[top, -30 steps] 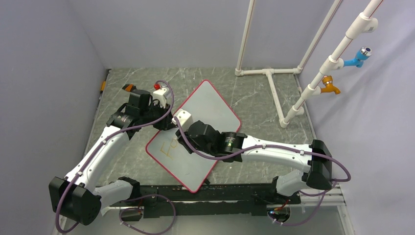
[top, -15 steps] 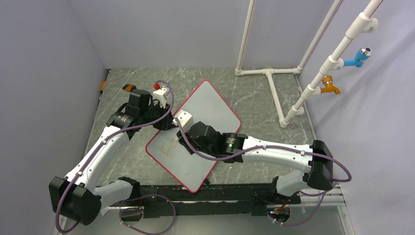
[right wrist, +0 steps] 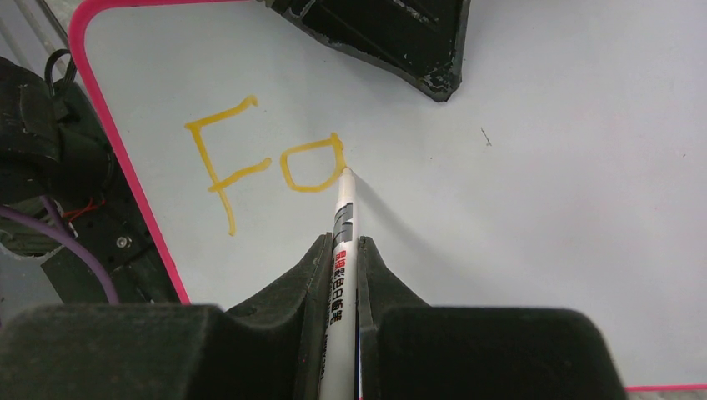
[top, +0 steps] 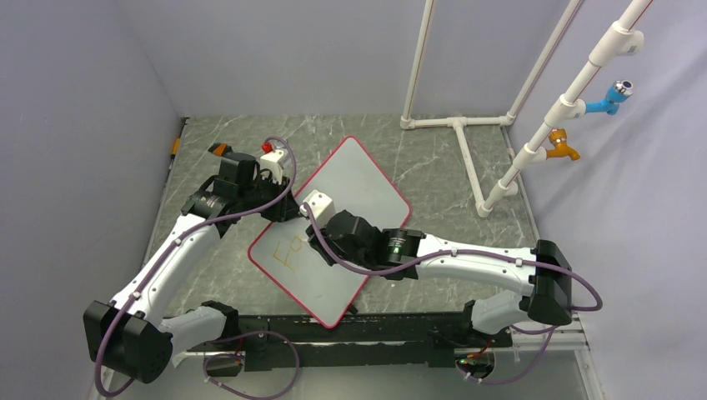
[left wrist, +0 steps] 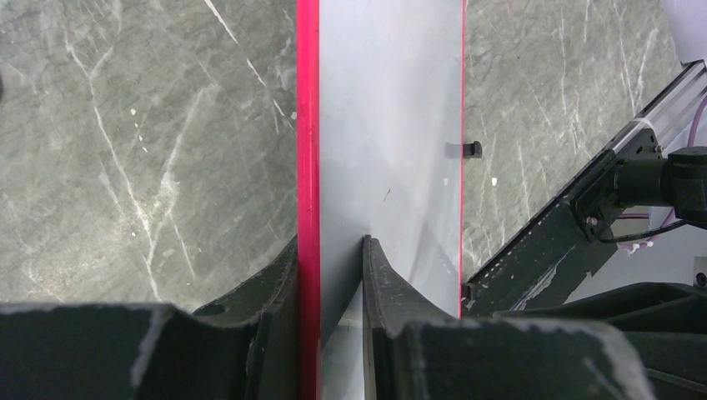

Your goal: Write a sentence on the whiteboard

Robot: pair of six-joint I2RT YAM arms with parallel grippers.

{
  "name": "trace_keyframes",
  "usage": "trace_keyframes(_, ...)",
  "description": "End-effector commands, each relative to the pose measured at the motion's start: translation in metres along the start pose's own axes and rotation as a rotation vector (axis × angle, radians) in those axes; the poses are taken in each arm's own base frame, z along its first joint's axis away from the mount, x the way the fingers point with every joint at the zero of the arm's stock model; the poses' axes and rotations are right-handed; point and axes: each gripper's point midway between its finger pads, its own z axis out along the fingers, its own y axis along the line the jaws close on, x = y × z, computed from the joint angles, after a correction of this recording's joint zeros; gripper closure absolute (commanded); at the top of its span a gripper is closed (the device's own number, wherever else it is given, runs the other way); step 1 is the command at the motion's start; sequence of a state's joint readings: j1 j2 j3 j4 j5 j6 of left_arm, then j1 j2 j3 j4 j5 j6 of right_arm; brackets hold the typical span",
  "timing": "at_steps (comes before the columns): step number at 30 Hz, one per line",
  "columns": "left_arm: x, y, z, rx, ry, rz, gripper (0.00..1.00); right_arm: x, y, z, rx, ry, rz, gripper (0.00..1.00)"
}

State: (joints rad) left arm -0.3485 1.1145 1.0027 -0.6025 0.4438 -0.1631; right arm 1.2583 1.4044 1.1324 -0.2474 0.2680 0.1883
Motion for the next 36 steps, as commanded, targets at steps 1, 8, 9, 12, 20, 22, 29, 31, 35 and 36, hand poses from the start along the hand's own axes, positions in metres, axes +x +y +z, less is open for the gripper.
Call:
trace_keyframes(1, -0.013, 0.029, -0.004, -0.151, -0.054, 0.120, 1.00, 0.016, -0.010, -0.003, 0.041, 0.043, 0.004, 1.00)
trace_keyframes(8, -0.012, 0.029, -0.004, -0.152, -0.053, 0.120, 1.00, 0.016, -0.017, -0.009, 0.076, 0.040, 0.004, 1.00)
trace_keyframes(9, -0.012, 0.030, -0.004, -0.152, -0.051, 0.119, 1.00, 0.014, -0.019, -0.010, 0.084, 0.034, 0.006, 1.00)
trace_keyframes(12, -0.012, 0.030, -0.004, -0.152, -0.052, 0.120, 1.00, 0.006, -0.021, -0.015, 0.091, 0.005, 0.013, 1.00)
trace_keyframes(20, -0.012, 0.030, -0.004, -0.153, -0.051, 0.120, 1.00, -0.031, -0.014, -0.026, 0.048, -0.100, 0.042, 1.00)
trace_keyframes(22, -0.012, 0.030, -0.004, -0.153, -0.051, 0.120, 1.00, -0.039, -0.013, -0.026, 0.046, -0.126, 0.048, 1.00)
trace_keyframes(29, -0.012, 0.029, -0.004, -0.151, -0.053, 0.120, 1.00, -0.053, -0.012, -0.012, 0.051, -0.147, 0.057, 1.00)
trace_keyframes(31, -0.012, 0.029, -0.004, -0.149, -0.052, 0.121, 1.00, -0.055, -0.014, -0.008, 0.058, -0.148, 0.066, 1.00)
trace_keyframes(35, -0.012, 0.029, -0.005, -0.149, -0.054, 0.121, 1.00, -0.056, -0.016, -0.002, 0.059, -0.142, 0.074, 1.00)
trace_keyframes(36, -0.012, 0.029, -0.005, -0.148, -0.055, 0.121, 1.00, -0.056, -0.016, -0.001, 0.060, -0.141, 0.075, 1.00)
